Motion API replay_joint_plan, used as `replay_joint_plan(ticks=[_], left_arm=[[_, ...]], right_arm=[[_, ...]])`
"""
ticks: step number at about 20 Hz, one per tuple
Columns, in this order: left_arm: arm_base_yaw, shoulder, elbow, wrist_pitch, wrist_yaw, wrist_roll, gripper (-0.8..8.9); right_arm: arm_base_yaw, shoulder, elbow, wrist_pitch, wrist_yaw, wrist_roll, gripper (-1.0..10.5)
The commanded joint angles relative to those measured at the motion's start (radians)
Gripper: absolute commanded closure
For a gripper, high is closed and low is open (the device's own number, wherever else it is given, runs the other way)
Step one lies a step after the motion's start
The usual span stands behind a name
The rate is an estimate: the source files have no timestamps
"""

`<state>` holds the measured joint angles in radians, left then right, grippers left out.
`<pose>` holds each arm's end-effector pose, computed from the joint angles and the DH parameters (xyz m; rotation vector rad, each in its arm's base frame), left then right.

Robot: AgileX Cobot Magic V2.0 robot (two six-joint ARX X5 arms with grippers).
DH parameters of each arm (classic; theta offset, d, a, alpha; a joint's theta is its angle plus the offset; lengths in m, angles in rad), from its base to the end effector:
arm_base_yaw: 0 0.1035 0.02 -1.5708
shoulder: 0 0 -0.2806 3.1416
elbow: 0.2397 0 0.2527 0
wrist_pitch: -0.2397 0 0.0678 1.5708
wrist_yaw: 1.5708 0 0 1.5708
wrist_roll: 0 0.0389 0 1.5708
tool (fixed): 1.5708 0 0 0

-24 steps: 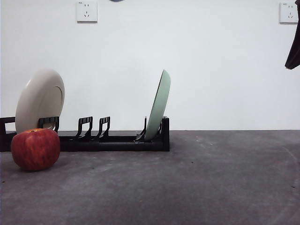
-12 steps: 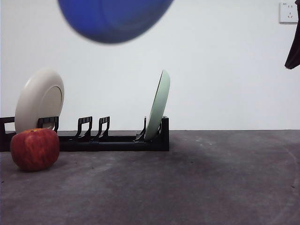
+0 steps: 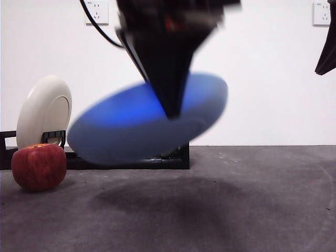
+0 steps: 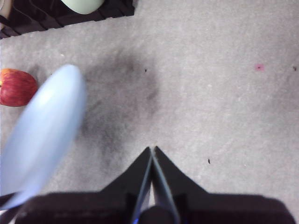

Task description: Take the blue plate from the plate rack,put the plate on the table,take the apple from the table,put the apple in the plate

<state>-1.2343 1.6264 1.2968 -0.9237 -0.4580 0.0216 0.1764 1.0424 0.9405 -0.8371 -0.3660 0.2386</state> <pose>0.1217 -0.2957 0.2634 0.9791 0.8438 -0.6804 0.1849 0.0471 0.2965 0.3052 1.0026 0.3870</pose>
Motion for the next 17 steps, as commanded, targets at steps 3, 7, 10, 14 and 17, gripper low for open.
replay_joint_plan(ticks=[3, 7, 10, 14, 17], left_arm=[[0.008, 0.129, -0.007, 0.019, -0.003, 0.034, 8.2], [0.022, 0.206, -0.007, -0.002, 0.041, 0.003, 8.2], [0.035, 0.226, -0.007, -0.009, 0.092, -0.046, 8.2], [0.059, 0.226, -0.007, -0.029, 0.146, -0.054, 7.99], [0.079, 0.226, -0.007, -0.03, 0.174, -0.074, 5.68]], right_arm=[[0.002, 0.002, 0.004, -0.009, 0.0, -0.006, 9.5], [0.002, 0.002, 0.004, -0.013, 0.0, -0.007, 9.5], [0.002, 0.002, 0.004, -0.013, 0.0, -0.007, 9.5], [0.002, 0.002, 0.004, -0.011, 0.0, -0.007, 9.5], [0.002, 0.002, 0.004, -0.008, 0.0, -0.008, 9.5]])
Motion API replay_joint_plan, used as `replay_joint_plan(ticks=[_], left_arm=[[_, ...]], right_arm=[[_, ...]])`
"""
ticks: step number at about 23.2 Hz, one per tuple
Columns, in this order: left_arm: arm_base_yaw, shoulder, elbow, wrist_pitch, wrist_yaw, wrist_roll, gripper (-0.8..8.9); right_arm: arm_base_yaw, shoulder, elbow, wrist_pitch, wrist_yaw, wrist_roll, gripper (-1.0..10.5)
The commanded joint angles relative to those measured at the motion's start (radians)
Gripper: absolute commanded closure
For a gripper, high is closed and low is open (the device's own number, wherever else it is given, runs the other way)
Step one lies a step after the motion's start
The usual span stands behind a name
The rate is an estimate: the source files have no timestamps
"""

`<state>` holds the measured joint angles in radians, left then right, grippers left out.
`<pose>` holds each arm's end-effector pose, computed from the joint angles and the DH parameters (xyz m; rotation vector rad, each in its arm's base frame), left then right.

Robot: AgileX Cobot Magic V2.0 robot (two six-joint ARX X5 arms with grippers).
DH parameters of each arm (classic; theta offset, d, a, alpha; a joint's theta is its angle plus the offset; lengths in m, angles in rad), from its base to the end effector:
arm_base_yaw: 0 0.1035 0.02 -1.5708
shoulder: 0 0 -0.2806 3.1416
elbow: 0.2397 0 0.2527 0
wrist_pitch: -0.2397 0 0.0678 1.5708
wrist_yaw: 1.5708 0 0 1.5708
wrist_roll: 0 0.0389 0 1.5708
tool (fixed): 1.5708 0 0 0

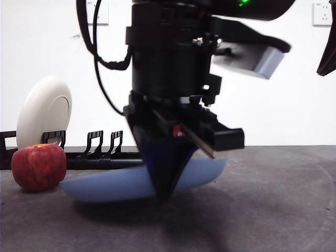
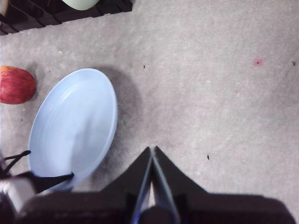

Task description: Take the blue plate from the plate rack,put the plate on the table,take the apple from the table,put the apple in the plate

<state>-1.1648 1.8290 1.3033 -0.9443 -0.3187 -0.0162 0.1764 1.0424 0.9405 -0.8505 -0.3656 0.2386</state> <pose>0.1473 -0.3118 0.1993 1.0047 1.1154 -0.6747 0.1838 0.0469 0.2957 0.3058 1.0159 0.3838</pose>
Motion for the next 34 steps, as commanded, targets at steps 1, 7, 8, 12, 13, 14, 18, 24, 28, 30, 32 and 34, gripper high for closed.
replay_joint_plan(ticks=[1, 7, 8, 12, 13, 14, 18, 24, 28, 30, 32, 34], left_arm=[[0.016, 0.024, -0.013, -0.009, 0.035, -0.036, 5.17], [0.029, 0.001, -0.013, -0.015, 0.097, -0.061, 4.89], [0.029, -0.013, -0.013, -0.011, 0.127, -0.065, 4.89], [0.022, -0.122, -0.013, -0.013, 0.196, -0.103, 4.91], [0.022, -0.159, -0.013, -0.022, 0.197, -0.126, 4.92], [0.02, -0.201, -0.013, -0.035, 0.196, -0.145, 4.99], [0.021, -0.376, -0.013, -0.095, 0.195, -0.161, 5.79], [0.051, -0.613, -0.013, -0.244, 0.134, -0.176, 8.22], [0.078, -0.731, -0.013, -0.373, 0.069, -0.247, 8.22], [0.081, -0.785, -0.013, -0.374, 0.056, -0.27, 8.22], [0.081, -0.818, -0.013, -0.374, 0.059, -0.286, 8.22], [0.081, -0.846, -0.013, -0.374, 0.061, -0.307, 8.22]], right_arm=[[0.002, 0.002, 0.004, 0.005, -0.001, -0.007, 9.5], [0.002, 0.002, 0.004, 0.014, 0.0, -0.008, 9.4], [0.002, 0.002, 0.004, 0.015, 0.0, -0.007, 9.2], [0.003, 0.002, 0.005, 0.013, -0.002, -0.007, 7.2], [0.011, 0.002, 0.006, 0.013, -0.002, -0.006, 7.2], [0.025, 0.002, 0.01, 0.012, -0.002, -0.005, 7.2], [0.108, 0.023, 0.071, 0.013, -0.001, -0.002, 4.0], [0.316, 0.232, 0.275, -0.06, 0.032, 0.004, 3.1], [0.466, 0.443, 0.45, -0.063, 0.108, -0.007, 3.1], [0.524, 0.556, 0.552, -0.071, 0.112, -0.016, 3.1], [0.56, 0.633, 0.626, -0.082, 0.113, -0.024, 2.8], [0.583, 0.698, 0.696, -0.098, 0.117, -0.033, 2.4]])
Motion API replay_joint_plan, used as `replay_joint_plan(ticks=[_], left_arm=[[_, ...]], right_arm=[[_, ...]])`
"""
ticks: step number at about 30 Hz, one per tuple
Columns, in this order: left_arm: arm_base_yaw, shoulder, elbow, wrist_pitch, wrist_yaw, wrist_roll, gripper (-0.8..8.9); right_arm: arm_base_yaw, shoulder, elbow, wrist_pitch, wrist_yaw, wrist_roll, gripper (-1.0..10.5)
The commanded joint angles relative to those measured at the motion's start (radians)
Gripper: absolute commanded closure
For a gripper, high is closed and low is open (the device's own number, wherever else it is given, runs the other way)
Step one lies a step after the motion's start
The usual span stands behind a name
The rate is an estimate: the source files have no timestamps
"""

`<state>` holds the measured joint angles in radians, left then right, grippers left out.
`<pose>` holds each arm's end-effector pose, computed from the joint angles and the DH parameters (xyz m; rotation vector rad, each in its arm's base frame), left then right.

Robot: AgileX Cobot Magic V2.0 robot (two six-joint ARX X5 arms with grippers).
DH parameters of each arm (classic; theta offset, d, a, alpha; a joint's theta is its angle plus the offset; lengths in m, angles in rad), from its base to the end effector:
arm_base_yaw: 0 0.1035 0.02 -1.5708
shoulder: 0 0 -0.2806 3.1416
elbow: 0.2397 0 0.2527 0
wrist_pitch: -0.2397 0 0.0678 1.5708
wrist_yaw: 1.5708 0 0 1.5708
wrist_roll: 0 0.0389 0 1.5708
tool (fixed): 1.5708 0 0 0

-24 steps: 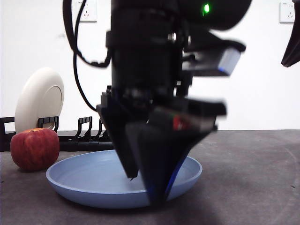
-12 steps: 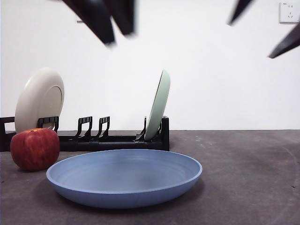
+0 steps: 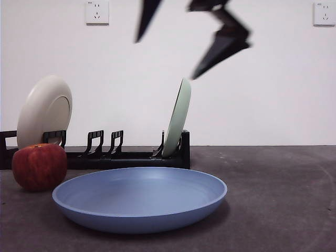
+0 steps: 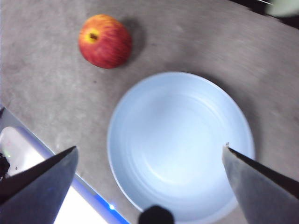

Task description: Take the blue plate from the plate rack,put the plate on the table,take the apple from the table,put the apple in the plate

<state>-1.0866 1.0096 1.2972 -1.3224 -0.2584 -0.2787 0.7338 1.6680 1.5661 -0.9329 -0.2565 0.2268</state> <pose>0.0753 -0.1218 0.3776 0.4128 0.9158 -0.6206 0.2543 0.2426 0.3268 -0.0642 1.1358 0.7711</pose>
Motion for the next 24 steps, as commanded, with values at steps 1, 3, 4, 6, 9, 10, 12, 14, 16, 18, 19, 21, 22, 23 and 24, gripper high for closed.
replay_joint_plan(ticks=[1, 3, 4, 6, 9, 10, 12, 14, 16, 18, 19, 21, 22, 23, 24], left_arm=[[0.003, -0.045, -0.007, 0.004, 0.001, -0.053, 8.22], [0.003, -0.075, -0.007, 0.003, 0.005, -0.066, 8.22], [0.003, -0.095, -0.007, 0.003, 0.004, -0.073, 8.22], [0.003, -0.127, -0.008, 0.003, 0.003, -0.081, 8.22], [0.003, -0.18, -0.008, 0.003, 0.002, -0.086, 8.22], [0.003, -0.205, -0.008, 0.003, -0.003, -0.089, 8.22], [0.003, -0.241, -0.008, 0.003, -0.013, -0.089, 8.22], [0.003, -0.282, -0.008, 0.003, -0.024, -0.09, 8.22], [0.003, -0.328, -0.008, 0.003, -0.026, -0.089, 8.22], [0.003, -0.37, -0.008, 0.003, -0.027, -0.095, 8.22], [0.003, -0.386, -0.008, 0.003, -0.027, -0.097, 8.22], [0.003, -0.414, -0.008, 0.003, -0.027, -0.112, 8.22], [0.002, -0.425, -0.008, 0.003, -0.026, -0.116, 8.22], [0.002, -0.427, -0.008, 0.003, -0.026, -0.115, 8.22], [0.002, -0.433, -0.008, 0.003, -0.026, -0.115, 8.22]], right_arm=[[0.039, 0.116, 0.119, -0.029, 0.011, -0.023, 2.4], [0.061, 0.178, 0.195, -0.048, 0.013, -0.026, 2.4], [0.076, 0.22, 0.247, -0.062, 0.015, -0.026, 2.4], [0.098, 0.282, 0.326, -0.082, 0.028, -0.028, 2.4], [0.135, 0.381, 0.455, -0.106, 0.042, -0.029, 2.4], [0.148, 0.42, 0.502, -0.107, 0.042, -0.029, 2.4], [0.168, 0.476, 0.573, -0.11, 0.049, -0.031, 2.4], [0.191, 0.539, 0.648, -0.111, 0.057, -0.037, 2.2], [0.218, 0.608, 0.724, -0.11, 0.102, -0.057, 2.2], [0.246, 0.669, 0.77, -0.108, 0.167, -0.113, 2.2], [0.256, 0.688, 0.772, -0.106, 0.195, -0.141, 2.2], [0.271, 0.734, 0.772, -0.108, 0.239, -0.176, 1.8], [0.273, 0.759, 0.772, -0.105, 0.245, -0.178, 1.5], [0.274, 0.779, 0.772, -0.097, 0.256, -0.177, 1.5], [0.274, 0.799, 0.772, -0.082, 0.269, -0.177, 1.5]])
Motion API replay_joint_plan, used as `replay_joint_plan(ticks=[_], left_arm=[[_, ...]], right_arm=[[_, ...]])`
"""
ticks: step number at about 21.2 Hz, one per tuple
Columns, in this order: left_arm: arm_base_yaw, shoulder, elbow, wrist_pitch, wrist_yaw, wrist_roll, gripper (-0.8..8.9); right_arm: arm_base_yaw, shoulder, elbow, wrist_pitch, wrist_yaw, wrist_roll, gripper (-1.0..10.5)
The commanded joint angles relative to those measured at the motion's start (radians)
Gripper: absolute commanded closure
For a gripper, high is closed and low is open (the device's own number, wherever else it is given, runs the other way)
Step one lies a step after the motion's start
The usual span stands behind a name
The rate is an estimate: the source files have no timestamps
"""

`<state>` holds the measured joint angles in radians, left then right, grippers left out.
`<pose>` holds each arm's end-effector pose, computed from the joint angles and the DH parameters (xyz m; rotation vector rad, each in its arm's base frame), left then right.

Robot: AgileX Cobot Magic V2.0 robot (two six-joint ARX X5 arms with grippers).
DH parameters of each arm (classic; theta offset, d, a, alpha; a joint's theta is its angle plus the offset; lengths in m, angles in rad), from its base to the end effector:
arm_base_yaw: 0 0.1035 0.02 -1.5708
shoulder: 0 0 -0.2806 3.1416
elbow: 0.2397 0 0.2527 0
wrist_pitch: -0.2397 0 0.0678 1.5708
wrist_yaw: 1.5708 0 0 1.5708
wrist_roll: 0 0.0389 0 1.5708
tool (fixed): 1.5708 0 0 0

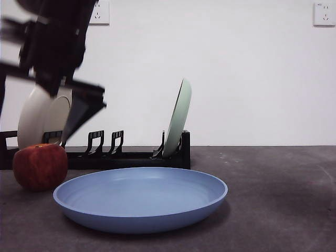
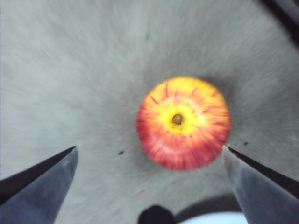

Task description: Take the blue plate from the plate rack,put the plate on the table,take the apple from the table,put the apple in the plate

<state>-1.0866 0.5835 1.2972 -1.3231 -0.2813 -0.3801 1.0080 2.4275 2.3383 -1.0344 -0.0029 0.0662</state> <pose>0.0181 -0.0112 0.4039 0.0422 0.6192 -0.6693 0.2816 0.4467 0.2290 -0.5071 1.0499 0.8617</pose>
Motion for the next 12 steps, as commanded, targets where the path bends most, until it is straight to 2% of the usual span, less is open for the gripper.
replay_joint_plan(ticks=[1, 4, 12], left_arm=[[0.002, -0.008, -0.008, 0.003, -0.001, -0.013, 8.22], [0.002, -0.008, -0.008, 0.003, 0.014, -0.013, 8.22], [0.002, -0.008, -0.008, 0.003, 0.015, -0.013, 8.22]], right_arm=[[0.0, 0.049, 0.0, 0.031, 0.029, -0.016, 1.5], [0.0, 0.058, 0.0, 0.084, 0.085, -0.018, 1.5], [-0.008, 0.077, 0.0, 0.111, 0.08, -0.014, 1.6]])
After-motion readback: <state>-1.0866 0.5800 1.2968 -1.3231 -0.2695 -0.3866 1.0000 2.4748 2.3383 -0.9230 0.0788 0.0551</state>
